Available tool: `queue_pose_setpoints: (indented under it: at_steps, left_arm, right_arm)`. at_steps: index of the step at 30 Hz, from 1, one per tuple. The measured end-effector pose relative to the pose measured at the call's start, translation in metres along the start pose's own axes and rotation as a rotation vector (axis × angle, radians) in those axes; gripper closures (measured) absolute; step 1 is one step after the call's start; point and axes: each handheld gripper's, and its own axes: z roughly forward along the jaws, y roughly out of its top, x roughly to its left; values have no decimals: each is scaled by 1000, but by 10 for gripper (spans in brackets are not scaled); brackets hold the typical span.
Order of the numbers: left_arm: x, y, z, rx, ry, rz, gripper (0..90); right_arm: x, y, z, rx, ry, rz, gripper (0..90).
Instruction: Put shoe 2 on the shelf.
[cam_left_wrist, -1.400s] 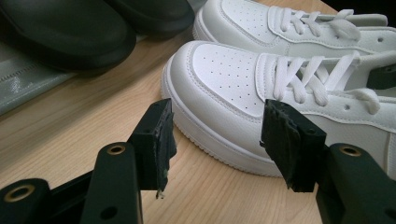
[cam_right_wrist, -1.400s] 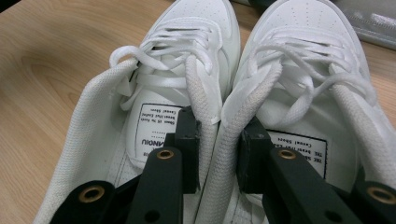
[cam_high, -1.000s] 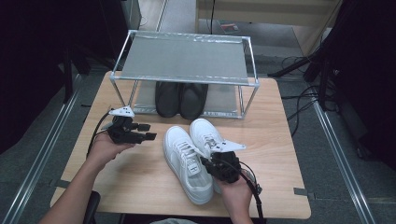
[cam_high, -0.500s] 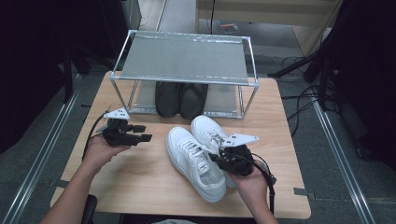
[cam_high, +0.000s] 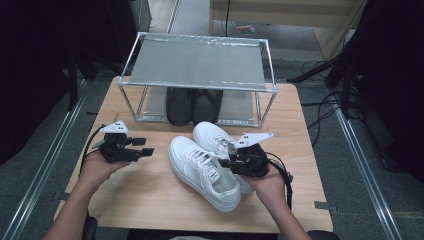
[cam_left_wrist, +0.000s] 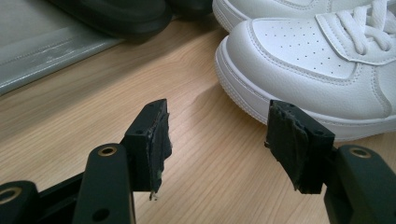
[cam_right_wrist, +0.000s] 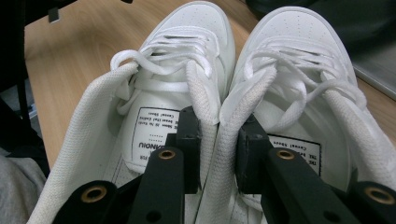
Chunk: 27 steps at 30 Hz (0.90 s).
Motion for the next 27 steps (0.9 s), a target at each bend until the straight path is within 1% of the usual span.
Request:
queue_pose_setpoints:
  at_steps: [4, 8, 11, 13, 14, 16, 17, 18, 20, 23, 25, 26, 27]
  left_arm:
    - [1, -5, -5, 2, 16, -8, 388]
    - [2, -9, -7, 3, 20, -11, 378]
    - [1, -12, -8, 1, 31, -15, 374]
    - [1, -13, -10, 4, 36, -11, 373]
    - [0, -14, -11, -1, 37, -16, 373]
    - [0, -15, -13, -5, 35, -18, 371]
    - [0, -15, -14, -4, 36, -10, 369]
    - [0, -16, -14, -10, 36, -5, 368]
    - [-1, -17, -16, -1, 34, 8, 368]
    - [-1, -20, -17, -4, 45, -1, 368]
    - [0, -21, -20, -5, 55, -5, 368]
    - [0, -22, -21, -9, 57, -9, 369]
    - [0, -23, -22, -11, 57, -11, 368]
  right_arm:
    - [-1, 6, 4, 5, 27, -15, 764]
    - [-2, 12, 8, 13, 55, -28, 764]
    - [-3, 16, 10, 13, 66, -40, 764]
    - [-5, 19, 11, 12, 82, -37, 764]
    - [-5, 21, 11, 10, 85, -37, 764]
    - [-5, 25, 11, 11, 96, -45, 764]
    - [-5, 27, 11, 13, 99, -51, 764]
    - [-5, 29, 11, 15, 104, -67, 764]
    - [-4, 34, 11, 18, 114, -82, 763]
    - [-6, 41, 9, 14, 162, -128, 766]
    - [-10, 45, 9, 15, 195, -140, 767]
    - [-11, 49, 8, 17, 207, -161, 766]
    - [-11, 52, 8, 17, 212, -167, 767]
